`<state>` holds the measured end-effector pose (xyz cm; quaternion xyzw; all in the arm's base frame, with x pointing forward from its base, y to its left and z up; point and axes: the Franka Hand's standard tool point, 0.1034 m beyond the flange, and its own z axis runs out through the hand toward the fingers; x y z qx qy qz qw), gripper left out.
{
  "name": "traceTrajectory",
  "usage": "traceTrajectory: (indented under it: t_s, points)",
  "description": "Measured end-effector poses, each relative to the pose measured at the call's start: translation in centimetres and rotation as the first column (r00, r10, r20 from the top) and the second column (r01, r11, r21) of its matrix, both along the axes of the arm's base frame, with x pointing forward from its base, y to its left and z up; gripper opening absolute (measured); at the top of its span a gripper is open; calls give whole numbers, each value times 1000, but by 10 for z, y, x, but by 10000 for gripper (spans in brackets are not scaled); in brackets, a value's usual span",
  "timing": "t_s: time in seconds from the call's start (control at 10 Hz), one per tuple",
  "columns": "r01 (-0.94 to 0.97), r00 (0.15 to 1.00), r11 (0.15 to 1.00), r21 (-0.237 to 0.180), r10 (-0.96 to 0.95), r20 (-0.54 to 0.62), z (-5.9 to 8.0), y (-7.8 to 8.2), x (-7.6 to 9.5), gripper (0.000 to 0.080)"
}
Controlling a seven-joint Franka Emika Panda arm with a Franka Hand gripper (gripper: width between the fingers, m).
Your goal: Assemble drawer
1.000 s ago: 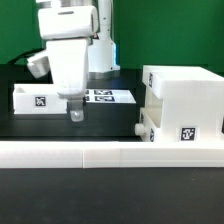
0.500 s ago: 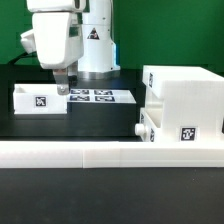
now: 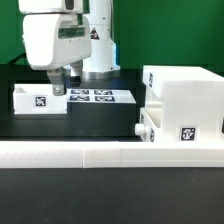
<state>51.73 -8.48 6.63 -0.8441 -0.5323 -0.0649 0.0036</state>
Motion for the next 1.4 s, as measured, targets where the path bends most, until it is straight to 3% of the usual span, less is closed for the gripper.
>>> traceTrajectory:
  t_s: [0.3,0.6,1.2,1.4]
  points:
    - [208,978,978,13,-207,-12,-8,-9,-28,649]
    - [401,916,916,18,-401,-22,6,-26,-46,649]
    - [662,750,748,46,-660,-56,7,-26,-46,649]
    - [677,736,735,46,-674,-60,6,-25,-49,649]
